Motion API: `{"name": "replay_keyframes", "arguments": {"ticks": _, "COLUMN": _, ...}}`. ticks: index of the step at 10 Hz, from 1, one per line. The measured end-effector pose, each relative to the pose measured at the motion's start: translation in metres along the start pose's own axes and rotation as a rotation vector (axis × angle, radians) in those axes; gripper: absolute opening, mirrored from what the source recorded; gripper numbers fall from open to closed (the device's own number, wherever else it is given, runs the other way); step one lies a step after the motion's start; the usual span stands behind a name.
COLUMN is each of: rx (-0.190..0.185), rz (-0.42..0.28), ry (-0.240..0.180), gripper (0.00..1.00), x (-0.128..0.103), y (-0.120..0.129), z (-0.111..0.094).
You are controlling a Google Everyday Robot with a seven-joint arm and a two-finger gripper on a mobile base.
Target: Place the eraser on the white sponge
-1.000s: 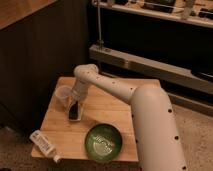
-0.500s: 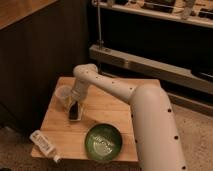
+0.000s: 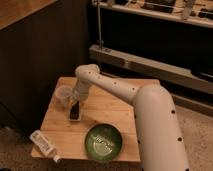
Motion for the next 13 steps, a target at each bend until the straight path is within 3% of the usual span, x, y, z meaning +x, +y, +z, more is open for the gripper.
{"name": "replay_keyframes", "arguments": {"ticks": 3, "rx": 0.019, "rz": 0.026, "ry": 0.013, "gripper": 0.74, "x": -0.001, "y": 0.005, "z": -0.006}}
{"name": "replay_keyframes", "arguments": {"ticks": 4, "rx": 0.026, "rz": 0.032, "ry": 0.008, "gripper": 0.79, "x": -0.001, "y": 0.007, "z": -0.006}}
{"name": "replay_keyframes", "arguments": {"ticks": 5, "rx": 0.016, "rz": 0.013, "ry": 0.006, "gripper": 0.78, "x": -0.001, "y": 0.005, "z": -0.004}}
{"name": "replay_keyframes", "arguments": {"ticks": 12, "rx": 0.01, "rz": -0.02, "ry": 0.003, "gripper": 0.13, "x": 0.001, "y": -0.002, "z": -0.001}}
{"name": "replay_keyframes", "arguments": {"ticks": 13, "rx": 0.009, "rz": -0.022, "ry": 0.003, "gripper": 0.08, "x": 0.002, "y": -0.003, "z": 0.001}}
